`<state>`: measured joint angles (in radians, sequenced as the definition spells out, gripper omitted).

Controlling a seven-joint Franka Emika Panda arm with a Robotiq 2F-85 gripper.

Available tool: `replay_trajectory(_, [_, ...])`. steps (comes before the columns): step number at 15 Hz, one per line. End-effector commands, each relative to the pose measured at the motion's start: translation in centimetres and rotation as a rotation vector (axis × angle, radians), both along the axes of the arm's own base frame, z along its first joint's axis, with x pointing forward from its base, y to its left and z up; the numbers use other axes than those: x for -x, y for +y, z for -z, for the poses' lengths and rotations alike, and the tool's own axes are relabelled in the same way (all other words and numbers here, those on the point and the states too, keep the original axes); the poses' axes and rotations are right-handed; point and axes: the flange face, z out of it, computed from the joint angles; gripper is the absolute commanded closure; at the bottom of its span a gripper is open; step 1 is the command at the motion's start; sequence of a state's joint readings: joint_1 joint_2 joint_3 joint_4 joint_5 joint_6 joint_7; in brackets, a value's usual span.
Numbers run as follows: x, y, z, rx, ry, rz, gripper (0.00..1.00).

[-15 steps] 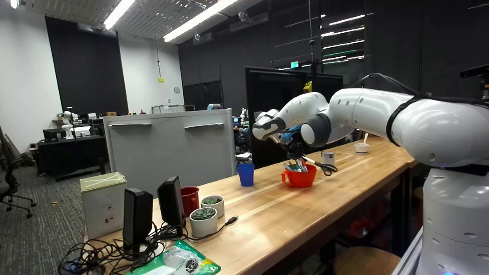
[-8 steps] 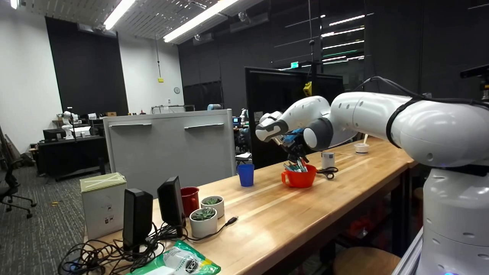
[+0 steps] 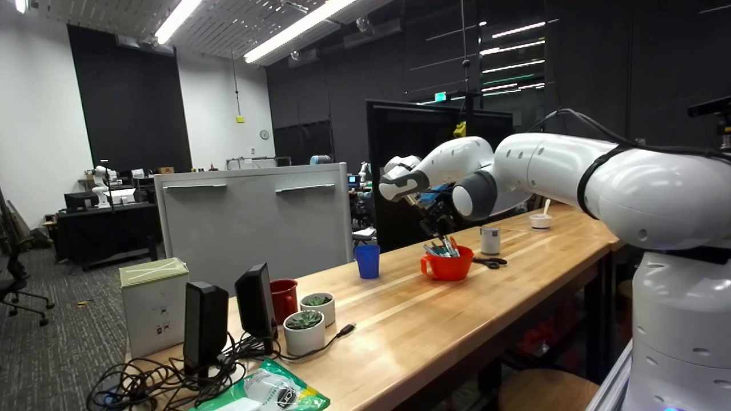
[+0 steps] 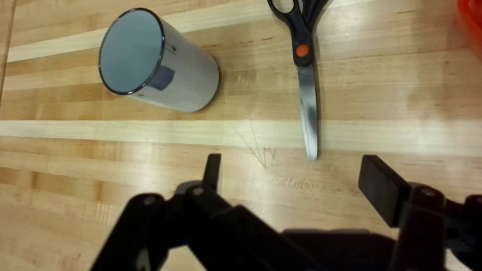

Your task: Remove the scissors from the mug.

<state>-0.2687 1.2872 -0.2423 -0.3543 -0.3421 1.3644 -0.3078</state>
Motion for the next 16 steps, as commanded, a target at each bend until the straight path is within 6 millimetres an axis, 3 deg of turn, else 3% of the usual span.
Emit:
replay_trajectory(1, [-0.5,2.0,-5.2,0.016,-0.045,-0.006,0.0])
replay_trajectory(8, [-0.4,6.6,-11.9,-0.018,-0.078,0.015,0.0])
replay_trajectory(16, [-0.8,10.8,-14.9,-0.203,-0.134,-0.067,0.0])
